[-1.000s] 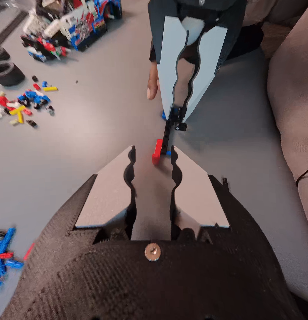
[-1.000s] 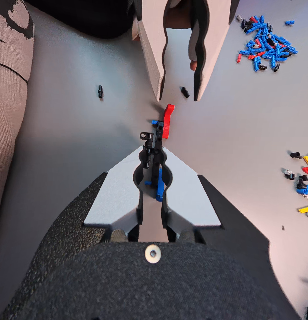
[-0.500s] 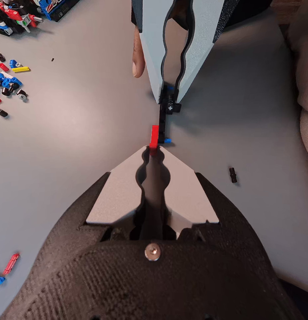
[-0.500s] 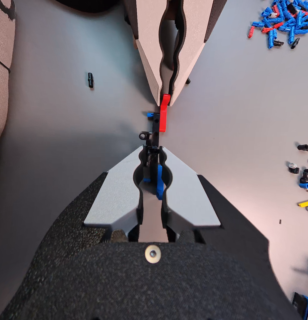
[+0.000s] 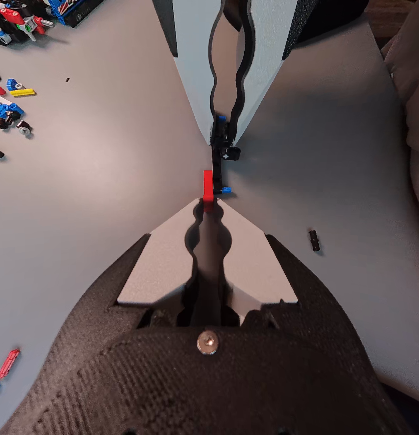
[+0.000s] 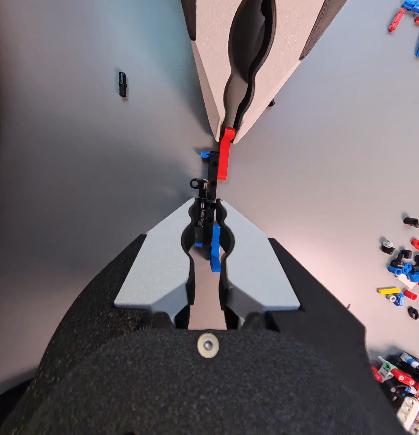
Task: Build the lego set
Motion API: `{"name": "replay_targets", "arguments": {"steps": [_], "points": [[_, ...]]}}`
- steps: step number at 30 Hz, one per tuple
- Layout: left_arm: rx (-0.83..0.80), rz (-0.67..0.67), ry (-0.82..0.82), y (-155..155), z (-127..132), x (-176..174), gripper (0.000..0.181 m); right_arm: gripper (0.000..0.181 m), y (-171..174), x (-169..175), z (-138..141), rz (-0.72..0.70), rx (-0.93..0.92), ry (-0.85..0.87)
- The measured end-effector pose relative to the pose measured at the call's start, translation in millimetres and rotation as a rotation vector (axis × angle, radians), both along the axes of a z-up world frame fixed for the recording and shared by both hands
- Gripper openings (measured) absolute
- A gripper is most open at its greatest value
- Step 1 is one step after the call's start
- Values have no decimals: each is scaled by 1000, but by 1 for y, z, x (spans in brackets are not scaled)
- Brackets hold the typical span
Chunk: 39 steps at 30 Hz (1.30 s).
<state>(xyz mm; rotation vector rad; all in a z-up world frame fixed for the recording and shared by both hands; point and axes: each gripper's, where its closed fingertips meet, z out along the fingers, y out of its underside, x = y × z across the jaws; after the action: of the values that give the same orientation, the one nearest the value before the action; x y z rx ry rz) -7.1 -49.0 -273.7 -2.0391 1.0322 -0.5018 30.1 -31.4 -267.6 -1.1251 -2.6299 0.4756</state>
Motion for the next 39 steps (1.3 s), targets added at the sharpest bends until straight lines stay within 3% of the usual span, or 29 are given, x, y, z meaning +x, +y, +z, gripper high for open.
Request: {"name": "replay_targets", "arguments": {"steps": [1, 10, 22, 29, 39], "points": [[2, 0, 2, 0, 0, 0, 7, 12, 0, 0, 0, 3, -5, -12], [-9, -25, 12, -2, -2, 8, 9, 11, 2, 1, -3, 55, 23, -116], [8, -14, 33, 3, -3, 4, 7, 8, -6, 1, -9, 297, 110, -214], [-7, 13, 12, 5, -2, 1, 7, 15, -1, -7, -5, 134, 51, -130], [2, 30, 23, 5, -3, 0, 7, 25, 3, -6, -3, 29, 88, -19]]}}
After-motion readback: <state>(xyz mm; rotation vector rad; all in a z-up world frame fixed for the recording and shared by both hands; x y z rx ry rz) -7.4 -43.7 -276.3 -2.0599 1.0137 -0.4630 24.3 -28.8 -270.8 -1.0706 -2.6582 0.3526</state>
